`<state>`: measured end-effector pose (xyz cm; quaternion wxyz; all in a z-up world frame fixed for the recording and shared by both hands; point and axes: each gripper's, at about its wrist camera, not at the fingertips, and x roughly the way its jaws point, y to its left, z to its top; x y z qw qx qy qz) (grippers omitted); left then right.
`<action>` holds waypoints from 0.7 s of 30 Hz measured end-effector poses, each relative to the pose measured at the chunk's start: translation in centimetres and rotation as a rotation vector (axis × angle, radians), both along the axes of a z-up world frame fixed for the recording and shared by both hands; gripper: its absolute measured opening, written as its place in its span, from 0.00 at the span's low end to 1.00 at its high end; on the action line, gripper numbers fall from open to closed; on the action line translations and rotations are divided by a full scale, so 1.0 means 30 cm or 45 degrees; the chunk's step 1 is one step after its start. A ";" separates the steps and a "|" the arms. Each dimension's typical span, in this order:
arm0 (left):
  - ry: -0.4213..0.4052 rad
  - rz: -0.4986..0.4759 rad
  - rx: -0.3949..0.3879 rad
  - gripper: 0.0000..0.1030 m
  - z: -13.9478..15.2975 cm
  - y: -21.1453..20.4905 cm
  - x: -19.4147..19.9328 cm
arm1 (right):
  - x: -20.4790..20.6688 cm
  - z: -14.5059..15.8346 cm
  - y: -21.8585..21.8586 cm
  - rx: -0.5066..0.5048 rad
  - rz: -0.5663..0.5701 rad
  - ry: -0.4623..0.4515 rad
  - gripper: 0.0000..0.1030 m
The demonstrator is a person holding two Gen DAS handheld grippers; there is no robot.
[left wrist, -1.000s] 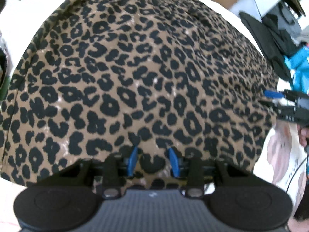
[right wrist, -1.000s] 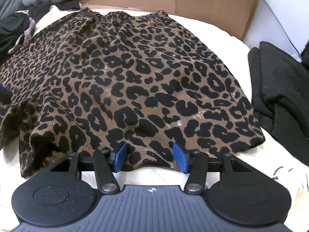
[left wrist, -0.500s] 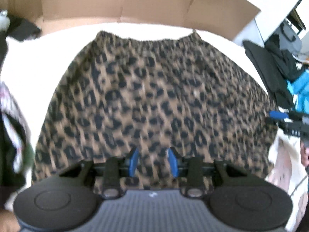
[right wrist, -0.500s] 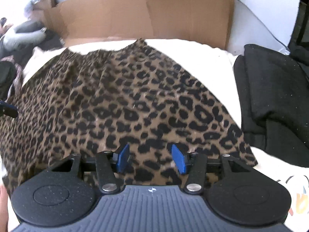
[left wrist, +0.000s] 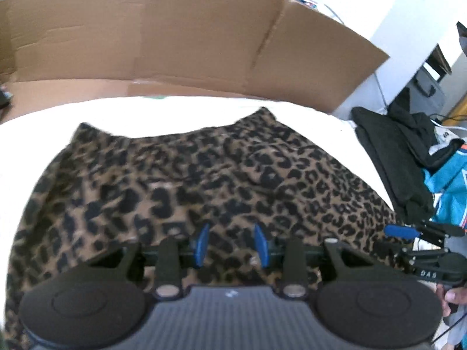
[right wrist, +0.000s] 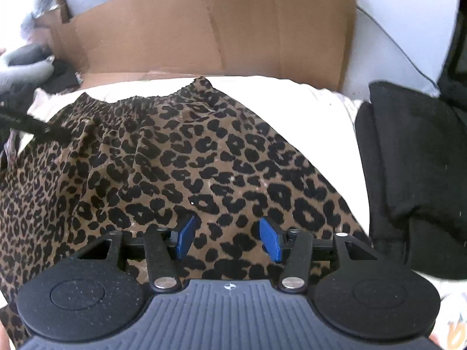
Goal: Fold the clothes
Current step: 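Move the left tool to the skirt waistband and close on it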
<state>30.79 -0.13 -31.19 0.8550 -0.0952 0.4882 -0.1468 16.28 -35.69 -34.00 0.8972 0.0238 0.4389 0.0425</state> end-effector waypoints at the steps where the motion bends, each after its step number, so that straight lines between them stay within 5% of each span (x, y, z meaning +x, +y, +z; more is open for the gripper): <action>1: -0.003 -0.011 -0.005 0.35 -0.008 -0.017 0.009 | 0.006 0.000 -0.003 -0.011 0.003 -0.003 0.55; 21: -0.049 -0.281 0.007 0.26 -0.122 -0.373 0.187 | 0.027 -0.109 -0.242 -0.082 -0.255 0.133 0.54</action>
